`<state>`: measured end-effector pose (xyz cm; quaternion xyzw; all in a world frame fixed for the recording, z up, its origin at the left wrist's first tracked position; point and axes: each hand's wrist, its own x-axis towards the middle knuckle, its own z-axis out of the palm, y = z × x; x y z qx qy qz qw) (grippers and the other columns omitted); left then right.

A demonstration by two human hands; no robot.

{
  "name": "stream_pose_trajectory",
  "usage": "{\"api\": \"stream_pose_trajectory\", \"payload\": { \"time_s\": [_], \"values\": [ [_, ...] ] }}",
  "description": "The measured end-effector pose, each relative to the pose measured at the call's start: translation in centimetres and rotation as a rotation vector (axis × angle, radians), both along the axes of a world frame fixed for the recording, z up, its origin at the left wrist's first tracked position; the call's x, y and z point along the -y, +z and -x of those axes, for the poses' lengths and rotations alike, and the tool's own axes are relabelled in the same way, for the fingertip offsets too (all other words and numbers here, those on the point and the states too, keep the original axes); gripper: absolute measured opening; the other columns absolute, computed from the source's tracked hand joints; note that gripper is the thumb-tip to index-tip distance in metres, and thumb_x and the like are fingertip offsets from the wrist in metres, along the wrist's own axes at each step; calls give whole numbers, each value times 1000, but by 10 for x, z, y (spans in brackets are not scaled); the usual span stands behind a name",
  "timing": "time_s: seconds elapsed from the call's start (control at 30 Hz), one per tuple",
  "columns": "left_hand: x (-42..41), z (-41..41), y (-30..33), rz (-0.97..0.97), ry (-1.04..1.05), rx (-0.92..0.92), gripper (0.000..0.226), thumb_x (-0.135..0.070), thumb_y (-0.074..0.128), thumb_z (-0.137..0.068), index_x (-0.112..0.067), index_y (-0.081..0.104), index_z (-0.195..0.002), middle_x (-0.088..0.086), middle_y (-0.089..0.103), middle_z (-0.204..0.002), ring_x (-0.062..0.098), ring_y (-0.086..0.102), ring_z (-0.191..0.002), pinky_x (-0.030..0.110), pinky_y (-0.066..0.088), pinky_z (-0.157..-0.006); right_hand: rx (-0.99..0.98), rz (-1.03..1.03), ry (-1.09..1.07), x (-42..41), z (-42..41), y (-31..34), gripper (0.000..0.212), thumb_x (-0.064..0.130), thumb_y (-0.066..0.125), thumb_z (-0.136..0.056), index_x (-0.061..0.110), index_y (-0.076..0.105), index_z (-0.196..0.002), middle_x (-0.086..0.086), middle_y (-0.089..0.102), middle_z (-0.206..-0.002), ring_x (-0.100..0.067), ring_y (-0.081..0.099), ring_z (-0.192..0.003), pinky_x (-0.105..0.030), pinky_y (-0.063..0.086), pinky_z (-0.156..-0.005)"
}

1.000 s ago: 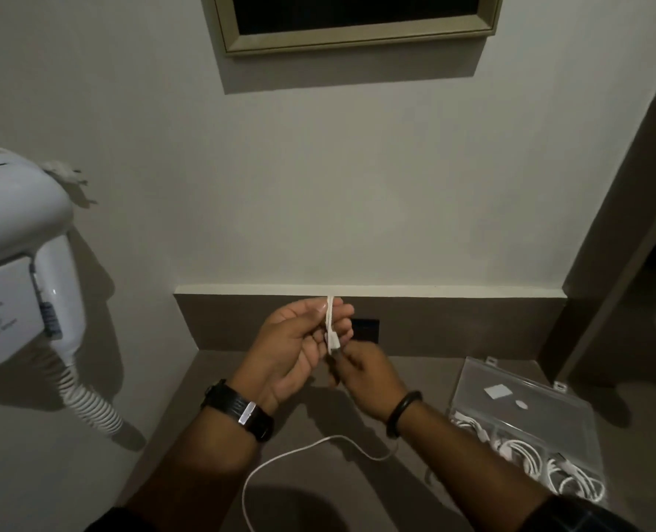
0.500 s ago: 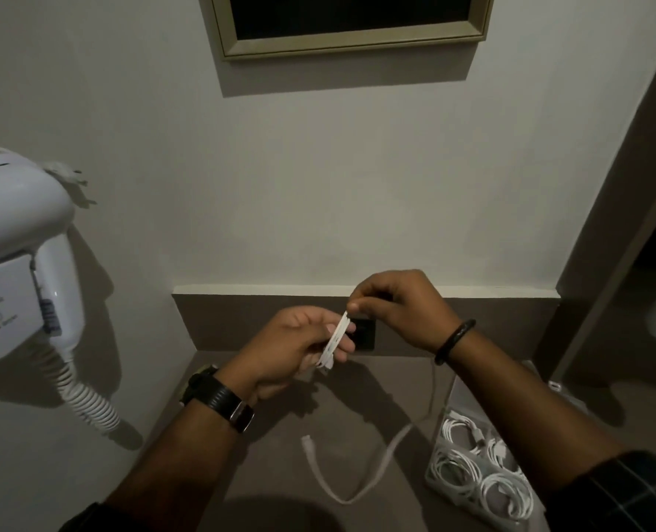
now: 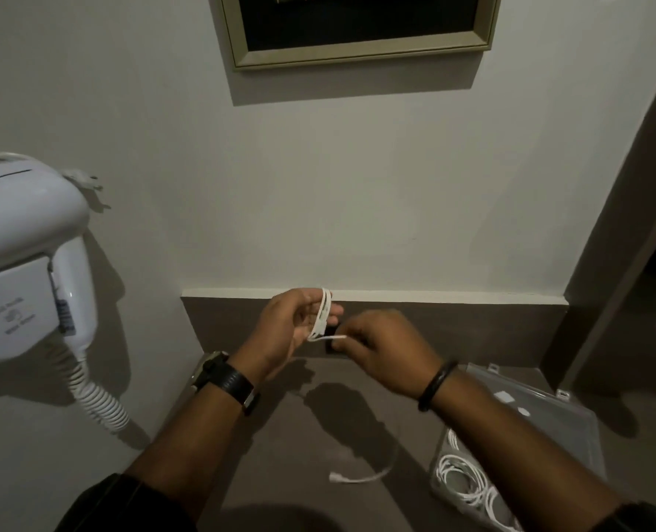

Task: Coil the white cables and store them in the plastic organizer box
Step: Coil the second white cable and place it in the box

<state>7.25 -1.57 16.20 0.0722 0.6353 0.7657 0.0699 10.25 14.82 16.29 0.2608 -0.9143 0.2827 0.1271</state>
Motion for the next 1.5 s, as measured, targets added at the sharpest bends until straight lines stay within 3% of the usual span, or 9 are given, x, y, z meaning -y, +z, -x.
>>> {"api": "stream_pose_trajectory", "payload": {
  "time_s": [0.2,0.33,0.53,0.7,0.9,1.03,1.13,1.27,1.5],
  "values": [
    [-3,-14,10,158,-385,32,57,-34,29,-82,3,66,-103,19,72,-85,25,66,-76,29,56,-70,15,195,19,-34,23,37,12,27,80,-69,20,71,-73,10,68,-70,-2,61,-65,-12,46,-58],
    [1,-23,26,-161,-510,78,61,-33,37,-78,15,61,-108,22,67,-83,28,64,-72,45,49,-88,85,563,-26,-41,28,18,4,18,76,-75,17,72,-75,2,71,-72,-6,62,-64,-17,49,-60],
    [-16,-9,25,-449,-203,-5,62,-32,44,-78,16,56,-114,23,71,-91,30,65,-84,42,52,-90,255,528,-54,9,1,-40,19,14,55,-92,14,64,-74,-2,59,-60,-7,52,-53,-21,44,-56],
    [-9,3,13,199,87,-274,41,-31,38,-83,-6,67,-98,19,72,-101,30,68,-93,43,51,-87,140,172,-4,4,-5,-24,19,24,54,-93,15,67,-82,-1,67,-70,-12,60,-63,-28,44,-60],
    [-6,-9,3,631,-246,-211,62,-39,26,-94,8,66,-88,18,74,-78,25,65,-66,34,50,-70,-17,84,-37,-42,18,26,8,29,70,-80,21,72,-80,4,72,-74,-12,65,-69,-32,52,-66],
    [-5,-18,16,135,-481,94,71,-46,29,-85,14,64,-98,18,67,-67,25,60,-58,35,51,-69,88,317,-33,-49,21,12,6,19,68,-83,17,74,-82,9,68,-71,1,60,-62,-20,49,-65],
    [-7,-17,27,-309,-443,101,68,-46,40,-79,14,62,-105,19,65,-75,25,61,-63,44,51,-85,192,503,-73,-32,11,-19,15,12,60,-89,17,72,-82,0,65,-65,-7,57,-60,-26,46,-64],
    [-17,-8,27,-460,-151,43,61,-36,33,-87,13,58,-112,27,69,-98,33,67,-91,45,47,-97,345,364,-5,8,-15,-41,19,19,51,-95,16,66,-84,0,61,-64,-6,55,-57,-18,43,-59],
    [-13,-8,4,165,-124,61,55,-31,24,-100,-1,70,-94,16,75,-80,25,70,-74,30,58,-70,-206,-338,1,-23,-11,17,20,36,52,-90,21,66,-90,-5,69,-88,-29,60,-84,-37,49,-66]
  ]
}}
